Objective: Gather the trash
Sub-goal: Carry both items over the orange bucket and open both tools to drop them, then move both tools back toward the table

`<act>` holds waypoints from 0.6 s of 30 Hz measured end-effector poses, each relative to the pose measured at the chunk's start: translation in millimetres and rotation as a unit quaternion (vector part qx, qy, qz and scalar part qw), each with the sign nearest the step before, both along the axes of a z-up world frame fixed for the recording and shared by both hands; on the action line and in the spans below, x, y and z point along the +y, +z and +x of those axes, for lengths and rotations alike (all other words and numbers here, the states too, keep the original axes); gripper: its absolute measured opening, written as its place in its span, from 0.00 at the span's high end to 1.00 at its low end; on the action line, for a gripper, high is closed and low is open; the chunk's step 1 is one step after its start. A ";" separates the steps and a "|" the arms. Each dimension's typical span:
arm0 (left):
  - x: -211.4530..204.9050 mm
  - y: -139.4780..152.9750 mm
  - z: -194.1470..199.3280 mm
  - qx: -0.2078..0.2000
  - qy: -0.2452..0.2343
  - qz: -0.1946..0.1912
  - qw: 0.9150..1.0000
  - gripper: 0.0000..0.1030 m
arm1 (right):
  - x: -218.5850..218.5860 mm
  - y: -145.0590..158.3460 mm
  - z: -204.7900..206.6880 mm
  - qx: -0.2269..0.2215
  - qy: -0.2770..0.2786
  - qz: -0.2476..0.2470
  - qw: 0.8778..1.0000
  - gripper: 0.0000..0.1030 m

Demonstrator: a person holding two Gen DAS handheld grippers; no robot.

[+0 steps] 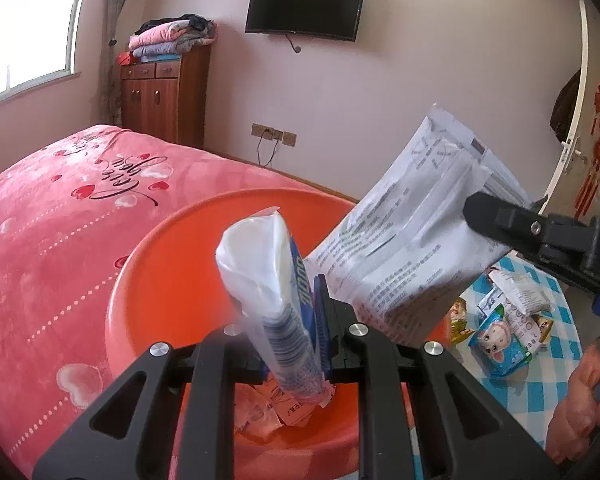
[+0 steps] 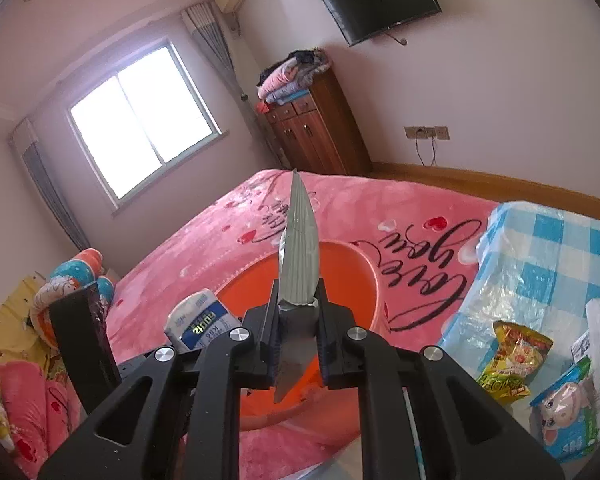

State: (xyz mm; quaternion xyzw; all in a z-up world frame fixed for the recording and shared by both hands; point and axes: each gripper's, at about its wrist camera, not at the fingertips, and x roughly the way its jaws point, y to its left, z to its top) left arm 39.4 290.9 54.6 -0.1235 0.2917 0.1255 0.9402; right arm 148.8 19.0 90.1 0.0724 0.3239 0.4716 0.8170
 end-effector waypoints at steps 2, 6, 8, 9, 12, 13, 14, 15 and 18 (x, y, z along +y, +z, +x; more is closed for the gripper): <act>-0.2 -3.0 2.1 0.006 0.004 0.004 1.000 0.78 | 2.1 -7.5 0.2 0.004 -0.001 -0.011 1.000 0.82; -2.5 -5.7 1.9 0.013 0.023 0.021 0.999 0.36 | -5.0 -18.9 1.1 0.018 -0.017 -0.017 1.000 0.57; -4.3 -4.0 -2.3 0.004 0.030 0.030 0.999 0.29 | -15.4 -19.1 -1.0 0.014 -0.034 -0.014 0.999 0.37; -5.5 -3.6 -2.9 0.003 0.030 0.032 0.999 0.28 | -23.5 -18.9 -3.0 0.010 -0.044 -0.008 0.999 0.32; -8.5 -1.3 -7.3 -0.006 0.026 0.033 0.999 0.26 | -42.2 -18.9 -7.9 0.006 -0.061 0.003 0.998 0.23; -11.0 -0.5 -9.3 -0.011 0.025 0.037 0.999 0.25 | -51.2 -19.5 -10.3 0.005 -0.073 0.007 0.997 0.20; -12.8 0.5 -10.9 -0.015 0.025 0.038 0.999 0.25 | -57.7 -20.5 -12.0 0.002 -0.080 0.011 0.997 0.19; -14.3 1.5 -12.1 -0.022 0.024 0.040 0.999 0.25 | -64.1 -22.0 -13.4 -0.001 -0.088 0.014 0.996 0.17; -24.6 8.3 -21.5 -0.057 0.031 0.052 0.997 0.19 | -84.6 -29.1 -17.9 -0.022 -0.120 0.010 0.993 0.14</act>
